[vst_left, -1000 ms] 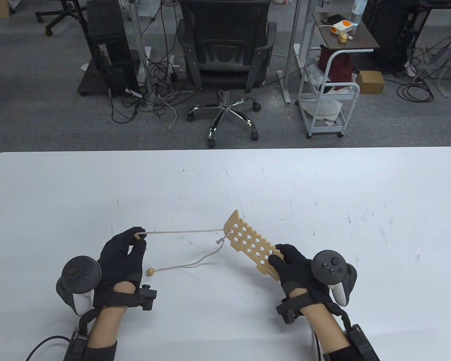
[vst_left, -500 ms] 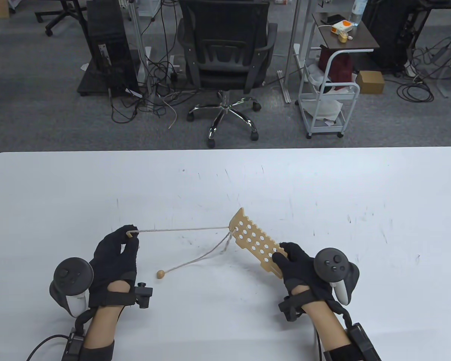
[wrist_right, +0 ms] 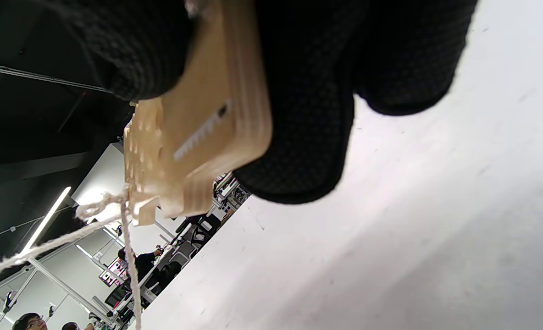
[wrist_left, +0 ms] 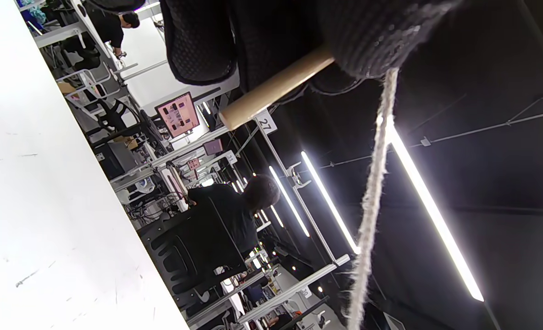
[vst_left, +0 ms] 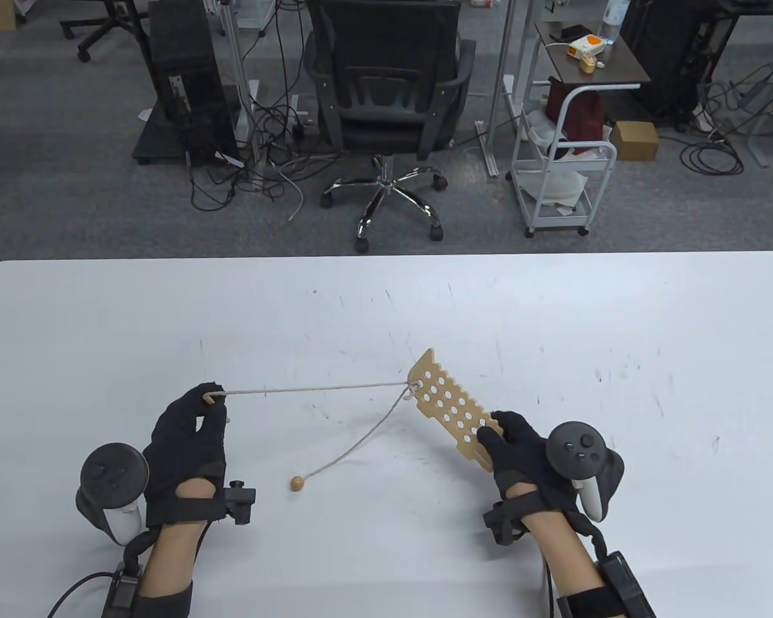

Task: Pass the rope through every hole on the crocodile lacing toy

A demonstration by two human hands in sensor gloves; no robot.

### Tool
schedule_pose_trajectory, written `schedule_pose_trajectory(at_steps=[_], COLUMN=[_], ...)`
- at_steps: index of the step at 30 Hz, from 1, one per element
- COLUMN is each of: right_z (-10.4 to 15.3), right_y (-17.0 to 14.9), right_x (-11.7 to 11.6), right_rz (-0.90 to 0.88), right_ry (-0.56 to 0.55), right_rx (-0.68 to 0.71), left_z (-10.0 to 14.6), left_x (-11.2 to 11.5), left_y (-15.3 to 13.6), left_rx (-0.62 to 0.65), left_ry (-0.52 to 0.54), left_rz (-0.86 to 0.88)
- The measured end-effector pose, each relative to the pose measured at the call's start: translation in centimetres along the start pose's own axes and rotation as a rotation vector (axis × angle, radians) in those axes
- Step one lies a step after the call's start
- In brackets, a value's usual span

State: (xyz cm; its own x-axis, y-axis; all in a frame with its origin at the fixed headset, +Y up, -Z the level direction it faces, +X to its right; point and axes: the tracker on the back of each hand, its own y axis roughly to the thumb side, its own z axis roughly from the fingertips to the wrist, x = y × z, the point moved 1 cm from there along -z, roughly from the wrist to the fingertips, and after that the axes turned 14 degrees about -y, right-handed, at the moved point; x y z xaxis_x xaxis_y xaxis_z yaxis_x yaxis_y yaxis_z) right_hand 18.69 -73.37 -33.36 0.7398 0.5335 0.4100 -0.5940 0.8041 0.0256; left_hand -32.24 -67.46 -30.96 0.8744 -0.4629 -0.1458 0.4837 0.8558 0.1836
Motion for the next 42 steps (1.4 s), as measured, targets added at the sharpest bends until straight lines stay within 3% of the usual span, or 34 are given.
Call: schedule_pose_trajectory(at_steps=[32, 42], right_z=[-0.7, -0.9], right_y=[-1.3, -2.0], right_x=[1.1, 1.6], right_rz=[0.030, 0.036], right_ry=[-0.056, -0.083], right_rx=[-0.074, -0.113], left_z=[0.4, 0.5], left_x=[-1.3, -2.0], left_y=[-1.2, -1.2], left_rx=[-0.167, -0.160], left_ry=[0.087, 0.117], left_rz=[0.037, 0.039])
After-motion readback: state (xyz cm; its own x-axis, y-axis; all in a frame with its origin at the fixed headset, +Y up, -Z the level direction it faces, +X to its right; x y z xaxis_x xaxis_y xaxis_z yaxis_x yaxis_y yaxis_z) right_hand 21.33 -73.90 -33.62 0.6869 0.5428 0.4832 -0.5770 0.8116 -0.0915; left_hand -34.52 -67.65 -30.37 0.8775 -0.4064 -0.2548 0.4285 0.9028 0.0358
